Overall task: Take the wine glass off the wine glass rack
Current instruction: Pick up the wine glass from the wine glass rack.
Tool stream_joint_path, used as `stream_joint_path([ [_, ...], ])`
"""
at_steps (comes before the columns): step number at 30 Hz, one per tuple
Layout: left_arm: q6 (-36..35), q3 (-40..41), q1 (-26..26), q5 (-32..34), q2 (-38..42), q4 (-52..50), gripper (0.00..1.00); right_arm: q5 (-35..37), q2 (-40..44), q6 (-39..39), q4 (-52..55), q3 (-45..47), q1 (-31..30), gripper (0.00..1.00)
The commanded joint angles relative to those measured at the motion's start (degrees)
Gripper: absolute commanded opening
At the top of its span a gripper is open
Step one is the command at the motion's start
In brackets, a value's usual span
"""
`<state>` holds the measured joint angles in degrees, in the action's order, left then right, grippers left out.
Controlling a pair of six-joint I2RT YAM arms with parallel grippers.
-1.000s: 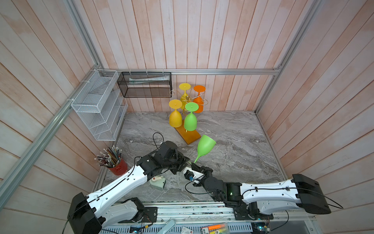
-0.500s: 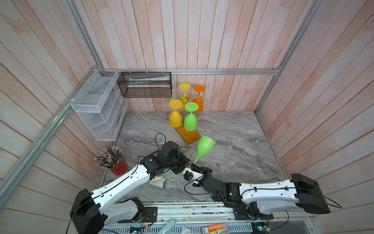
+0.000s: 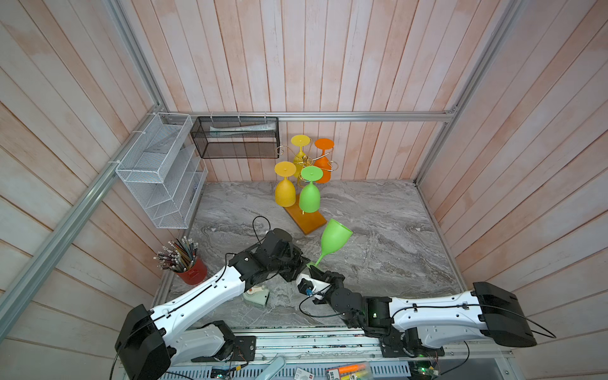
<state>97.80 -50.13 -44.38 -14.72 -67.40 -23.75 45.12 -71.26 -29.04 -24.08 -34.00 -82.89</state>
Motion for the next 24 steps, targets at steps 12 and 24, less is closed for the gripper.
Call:
stream_joint_path([
  [12,-1.3,5.5,3.3,-2.0,1.9,1.6,0.00,1.3,1.9,4.3,-1.3,-0.5,1.5,0.17],
  [24,-5.0,11.2,8.0,-2.7,4.0,4.6,0.00,0.2,5.3,10.1,1.6,-0.6,2.0,0.44],
])
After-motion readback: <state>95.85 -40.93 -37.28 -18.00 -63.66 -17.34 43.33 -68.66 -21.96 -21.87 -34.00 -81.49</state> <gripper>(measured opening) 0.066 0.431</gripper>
